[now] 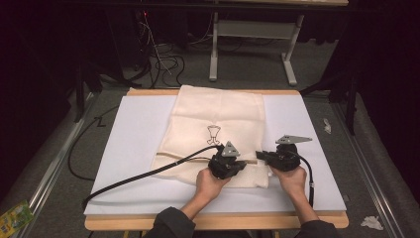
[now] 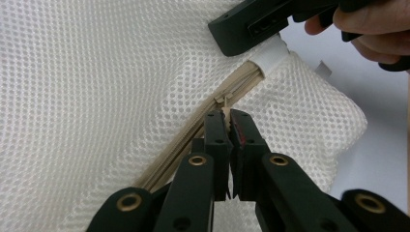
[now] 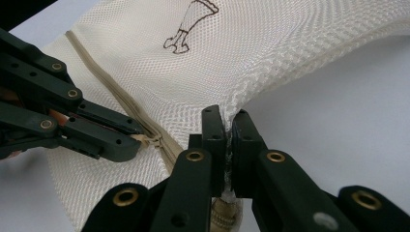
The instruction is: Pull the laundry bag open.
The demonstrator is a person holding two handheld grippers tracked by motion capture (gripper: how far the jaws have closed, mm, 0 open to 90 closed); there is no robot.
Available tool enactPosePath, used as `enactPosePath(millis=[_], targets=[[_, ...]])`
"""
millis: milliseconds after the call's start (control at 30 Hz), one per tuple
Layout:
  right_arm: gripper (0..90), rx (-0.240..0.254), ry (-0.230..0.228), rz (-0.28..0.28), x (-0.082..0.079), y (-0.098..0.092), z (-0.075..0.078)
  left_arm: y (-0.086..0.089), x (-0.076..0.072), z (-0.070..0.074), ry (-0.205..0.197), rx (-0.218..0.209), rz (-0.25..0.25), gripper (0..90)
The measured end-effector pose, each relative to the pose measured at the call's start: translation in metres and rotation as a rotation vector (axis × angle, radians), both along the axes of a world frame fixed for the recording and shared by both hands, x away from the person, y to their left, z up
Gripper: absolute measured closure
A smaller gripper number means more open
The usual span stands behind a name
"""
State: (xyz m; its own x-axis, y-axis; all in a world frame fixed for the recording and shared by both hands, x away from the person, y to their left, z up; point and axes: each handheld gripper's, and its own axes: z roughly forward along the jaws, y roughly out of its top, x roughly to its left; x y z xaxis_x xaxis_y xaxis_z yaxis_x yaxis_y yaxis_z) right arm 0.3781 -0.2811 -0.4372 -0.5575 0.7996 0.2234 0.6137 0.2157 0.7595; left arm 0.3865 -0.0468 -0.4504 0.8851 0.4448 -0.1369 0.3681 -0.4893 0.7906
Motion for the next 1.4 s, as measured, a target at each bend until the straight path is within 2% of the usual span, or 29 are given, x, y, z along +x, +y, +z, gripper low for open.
enactPosePath(millis=[767,933,1400], targets=[[88.3,-0.028,-0.011,0.000,0.000,0.000,-0.001,0.015,0.000,0.004,-0.025,-0.007,0.023,87.2],[88.3,-0.042,-0.014,0.003,0.000,0.000,-0.001,0.018,0.000,0.003,-0.019,-0.011,0.031,87.3],[88.3,-0.045,-0.009,-0.006,0.000,-0.002,-0.002,0.029,0.000,0.005,-0.033,-0.007,0.048,87.3]])
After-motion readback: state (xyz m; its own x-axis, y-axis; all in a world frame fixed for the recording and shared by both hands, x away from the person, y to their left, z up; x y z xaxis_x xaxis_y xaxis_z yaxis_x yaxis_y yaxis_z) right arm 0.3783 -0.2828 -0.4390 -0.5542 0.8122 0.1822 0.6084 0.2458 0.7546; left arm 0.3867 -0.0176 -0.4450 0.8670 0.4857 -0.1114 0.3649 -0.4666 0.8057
